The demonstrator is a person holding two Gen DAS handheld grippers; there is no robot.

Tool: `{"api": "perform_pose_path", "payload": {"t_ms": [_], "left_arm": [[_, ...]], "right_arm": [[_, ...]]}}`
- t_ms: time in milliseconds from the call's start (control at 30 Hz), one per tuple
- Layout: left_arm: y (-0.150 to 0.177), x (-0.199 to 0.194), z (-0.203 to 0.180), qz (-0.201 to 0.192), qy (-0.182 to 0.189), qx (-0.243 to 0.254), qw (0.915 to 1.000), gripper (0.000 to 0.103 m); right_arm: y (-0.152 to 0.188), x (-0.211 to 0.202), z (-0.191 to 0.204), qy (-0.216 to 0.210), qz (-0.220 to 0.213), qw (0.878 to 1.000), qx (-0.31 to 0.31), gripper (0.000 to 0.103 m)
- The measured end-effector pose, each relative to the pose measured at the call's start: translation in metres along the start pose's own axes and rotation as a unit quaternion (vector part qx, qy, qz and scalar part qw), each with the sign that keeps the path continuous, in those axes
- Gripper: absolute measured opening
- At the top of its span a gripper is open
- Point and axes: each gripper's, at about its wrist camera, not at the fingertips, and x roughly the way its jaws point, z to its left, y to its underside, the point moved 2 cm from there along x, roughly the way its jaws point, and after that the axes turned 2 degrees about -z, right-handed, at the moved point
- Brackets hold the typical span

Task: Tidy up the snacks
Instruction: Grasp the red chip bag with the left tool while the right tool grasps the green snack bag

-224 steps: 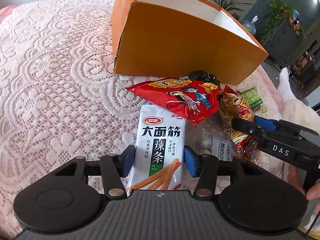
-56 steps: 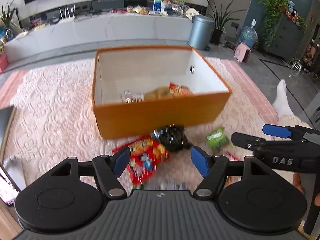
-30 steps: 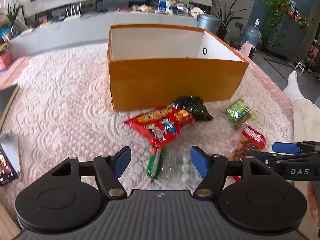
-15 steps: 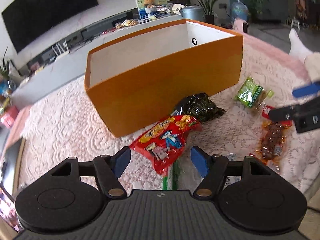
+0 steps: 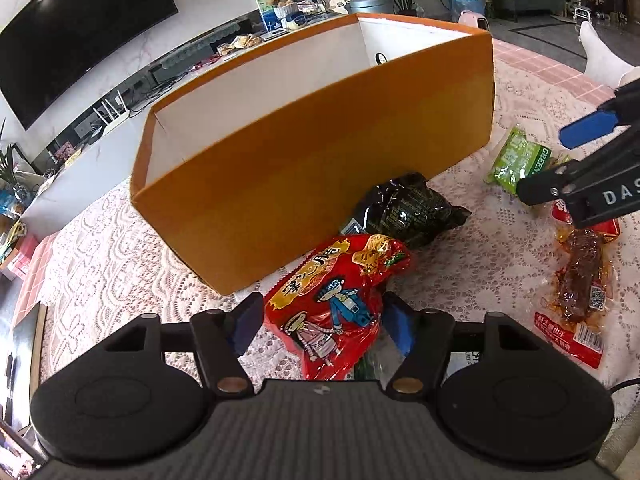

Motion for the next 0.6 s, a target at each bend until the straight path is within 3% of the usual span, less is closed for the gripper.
{"api": "perform_pose_path", "payload": {"t_ms": [167, 267, 400, 600], "left_arm": [[-0.001, 0.002, -0.004, -0.004, -0.009, 0.014, 0.9999, 0.067], [-0.002, -0.002, -0.006, -0.016, -0.019, 0.028, 0.9993, 0.054], [-0.006, -0.012, 0.002, -0.034, -0.032, 0.025, 0.9986, 0.053], [-0.013, -0.005, 0.008, -0.021, 0.003, 0.022, 0.9995, 0.048]], "right_arm": [[-0.001, 0.009, 0.005, 0.009, -0.005, 1.000, -0.014, 0.063], [0.000, 0.013, 0.008, 0.018, -0.007, 0.999, -0.028, 0.058], [0.002, 0.016, 0.007, 0.026, -0.006, 0.999, -0.032, 0.056], [0.002, 0.016, 0.007, 0.025, -0.010, 0.999, -0.031, 0.056]]}}
